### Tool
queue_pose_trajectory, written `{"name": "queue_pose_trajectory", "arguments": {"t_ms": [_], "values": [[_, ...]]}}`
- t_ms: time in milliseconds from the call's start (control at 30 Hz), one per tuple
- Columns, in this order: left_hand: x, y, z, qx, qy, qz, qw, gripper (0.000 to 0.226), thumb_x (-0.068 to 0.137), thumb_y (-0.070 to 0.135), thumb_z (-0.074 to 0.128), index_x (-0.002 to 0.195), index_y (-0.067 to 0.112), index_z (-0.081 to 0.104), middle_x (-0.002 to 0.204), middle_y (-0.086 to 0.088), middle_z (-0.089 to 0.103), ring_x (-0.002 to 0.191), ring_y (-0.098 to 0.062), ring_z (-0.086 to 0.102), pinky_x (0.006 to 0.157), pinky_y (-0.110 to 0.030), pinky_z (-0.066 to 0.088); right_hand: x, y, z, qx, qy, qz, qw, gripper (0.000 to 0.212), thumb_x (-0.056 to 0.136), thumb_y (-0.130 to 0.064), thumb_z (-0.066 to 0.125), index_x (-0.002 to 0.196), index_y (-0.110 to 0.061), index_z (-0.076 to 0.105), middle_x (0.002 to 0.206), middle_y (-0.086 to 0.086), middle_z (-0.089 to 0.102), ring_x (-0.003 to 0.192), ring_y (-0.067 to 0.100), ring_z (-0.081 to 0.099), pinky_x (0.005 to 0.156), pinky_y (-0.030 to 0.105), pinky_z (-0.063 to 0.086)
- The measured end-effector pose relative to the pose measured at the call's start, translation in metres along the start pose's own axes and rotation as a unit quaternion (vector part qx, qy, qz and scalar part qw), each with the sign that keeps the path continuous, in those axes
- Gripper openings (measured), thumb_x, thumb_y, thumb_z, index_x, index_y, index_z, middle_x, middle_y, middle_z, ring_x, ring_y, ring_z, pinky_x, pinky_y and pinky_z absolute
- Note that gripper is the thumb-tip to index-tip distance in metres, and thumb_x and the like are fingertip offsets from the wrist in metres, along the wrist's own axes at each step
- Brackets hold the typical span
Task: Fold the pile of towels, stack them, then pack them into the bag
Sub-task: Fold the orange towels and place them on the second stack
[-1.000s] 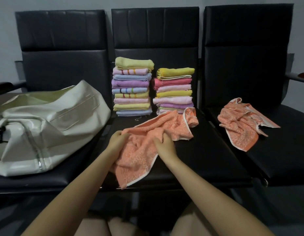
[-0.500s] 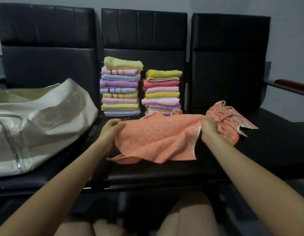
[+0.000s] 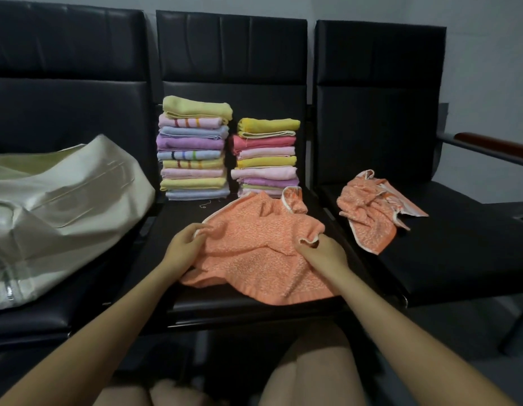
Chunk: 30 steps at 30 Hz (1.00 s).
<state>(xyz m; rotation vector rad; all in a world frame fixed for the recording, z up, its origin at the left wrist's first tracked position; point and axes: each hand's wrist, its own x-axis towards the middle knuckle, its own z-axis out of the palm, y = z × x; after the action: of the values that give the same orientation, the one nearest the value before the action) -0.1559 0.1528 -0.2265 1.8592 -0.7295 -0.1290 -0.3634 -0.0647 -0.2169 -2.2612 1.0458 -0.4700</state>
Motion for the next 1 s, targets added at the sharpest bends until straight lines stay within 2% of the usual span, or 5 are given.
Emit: {"name": "queue_pose_trajectory", "arguments": {"t_ms": [200,533,667,767,1000], "values": [[-0.007,0.03,-0.007,-0.129,0.027,-0.038,0.99,0.028,0.1,0.014,0.045,0.091,0.028,0.067,0.106,-0.004,0.065,0.094,-0.017,0.057,0.074,-0.028,0.045,-0.014,-0.033,-0.036,0.151,-0.021,-0.018,0.988,0.04,0.104,-0.031,0.035,0.125,-0.009,0.061,0.124,0.013,0.061,0.114,0.029,0.057,0.09,0.03,0.042],[-0.009,0.099,-0.051,-0.364,-0.022,-0.063,0.929,0.023,0.093,0.002,0.052,0.107,0.015,0.065,0.109,-0.013,0.068,0.095,-0.02,0.067,0.089,-0.034,0.053,-0.038,-0.08,-0.125,0.571,-0.089,0.11,0.809,0.031,0.099,-0.008,0.046,0.068,-0.008,0.051,0.058,0.001,0.053,0.05,0.01,0.051,0.041,0.018,0.045],[-0.016,0.059,-0.037,-0.012,0.011,-0.062,0.998,0.024,0.09,0.0,0.053,0.088,0.018,0.069,0.108,-0.012,0.068,0.097,-0.021,0.062,0.084,-0.03,0.047,-0.026,-0.046,-0.102,0.405,-0.039,0.147,0.902,0.016,0.095,-0.011,0.051,0.081,-0.008,0.058,0.079,0.007,0.058,0.068,0.018,0.053,0.059,0.025,0.04],[-0.024,0.027,-0.022,0.216,-0.071,-0.045,0.973,0.027,0.087,0.001,0.051,0.094,0.016,0.073,0.107,-0.006,0.069,0.1,-0.022,0.063,0.091,-0.031,0.047,-0.014,-0.005,-0.066,0.168,-0.006,0.154,0.974,0.034,0.095,-0.018,0.05,0.124,-0.001,0.056,0.119,0.017,0.06,0.1,0.03,0.057,0.072,0.031,0.043],[0.005,0.029,0.016,0.337,0.02,0.01,0.941,0.019,0.087,0.042,0.057,0.084,0.028,0.069,0.107,0.005,0.044,0.112,-0.014,0.038,0.086,-0.032,0.042,0.028,-0.001,-0.023,-0.076,0.115,-0.028,0.99,0.058,0.092,-0.022,0.053,0.144,-0.008,0.033,0.144,0.016,0.039,0.133,0.033,0.035,0.104,0.043,0.035]]}}
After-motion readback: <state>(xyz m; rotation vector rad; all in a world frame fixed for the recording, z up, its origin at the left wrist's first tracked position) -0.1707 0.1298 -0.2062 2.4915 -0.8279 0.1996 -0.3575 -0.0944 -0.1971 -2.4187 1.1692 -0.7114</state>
